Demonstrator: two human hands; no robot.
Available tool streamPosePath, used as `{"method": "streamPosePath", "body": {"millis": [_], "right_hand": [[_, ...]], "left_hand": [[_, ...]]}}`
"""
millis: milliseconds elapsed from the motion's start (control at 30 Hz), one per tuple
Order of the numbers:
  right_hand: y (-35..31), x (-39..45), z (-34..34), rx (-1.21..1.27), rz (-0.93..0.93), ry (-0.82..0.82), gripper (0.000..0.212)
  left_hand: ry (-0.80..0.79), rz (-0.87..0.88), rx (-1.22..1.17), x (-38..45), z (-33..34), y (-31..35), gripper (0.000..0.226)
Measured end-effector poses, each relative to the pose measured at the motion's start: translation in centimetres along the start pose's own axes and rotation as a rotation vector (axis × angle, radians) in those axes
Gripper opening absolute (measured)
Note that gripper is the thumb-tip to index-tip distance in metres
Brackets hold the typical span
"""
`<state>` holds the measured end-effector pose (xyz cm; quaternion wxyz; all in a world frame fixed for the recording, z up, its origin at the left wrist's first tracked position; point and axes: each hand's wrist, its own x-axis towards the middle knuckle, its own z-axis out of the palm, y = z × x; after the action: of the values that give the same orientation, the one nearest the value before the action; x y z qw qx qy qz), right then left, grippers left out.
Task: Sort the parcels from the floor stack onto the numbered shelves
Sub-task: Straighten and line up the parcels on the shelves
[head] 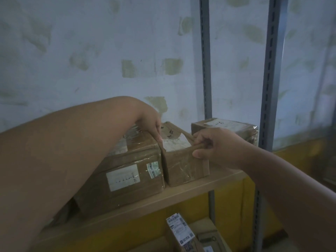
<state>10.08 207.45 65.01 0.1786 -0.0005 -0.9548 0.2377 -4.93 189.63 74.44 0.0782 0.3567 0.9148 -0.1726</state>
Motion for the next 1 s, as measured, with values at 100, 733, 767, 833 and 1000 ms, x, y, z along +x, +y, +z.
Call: {"method": "streamPosePath", "body": {"millis": [100,733,767,833,1000], "right_hand": [[0.0,-0.2,0.0,0.015,0.005,-0.003,0.016],[4.1,-1.2,-6.8,-0.385,-0.002,0.151,0.037],[4.5,-1.0,-6.7,-0.411,-0.014,0.124,0.038],[5.1,-0.8,-6.6,-0.448,-0.033,0.078,0.037],[7.0,-0.2,-5.9,-0.497,-0.064,0.019,0.032]], "left_hand": [[0.011,-0.011,0.03,0.1,0.0,-0.1,0.052],[0.209,0.082,0.005,4.2,-3.9,6.9,0.055],[0.196,0.082,0.019,4.6,-4.3,7.4,0.057],[0.166,0.083,0.035,5.6,-4.8,8.4,0.058],[0.089,0.11,0.048,8.4,-5.1,9.9,0.051]]}}
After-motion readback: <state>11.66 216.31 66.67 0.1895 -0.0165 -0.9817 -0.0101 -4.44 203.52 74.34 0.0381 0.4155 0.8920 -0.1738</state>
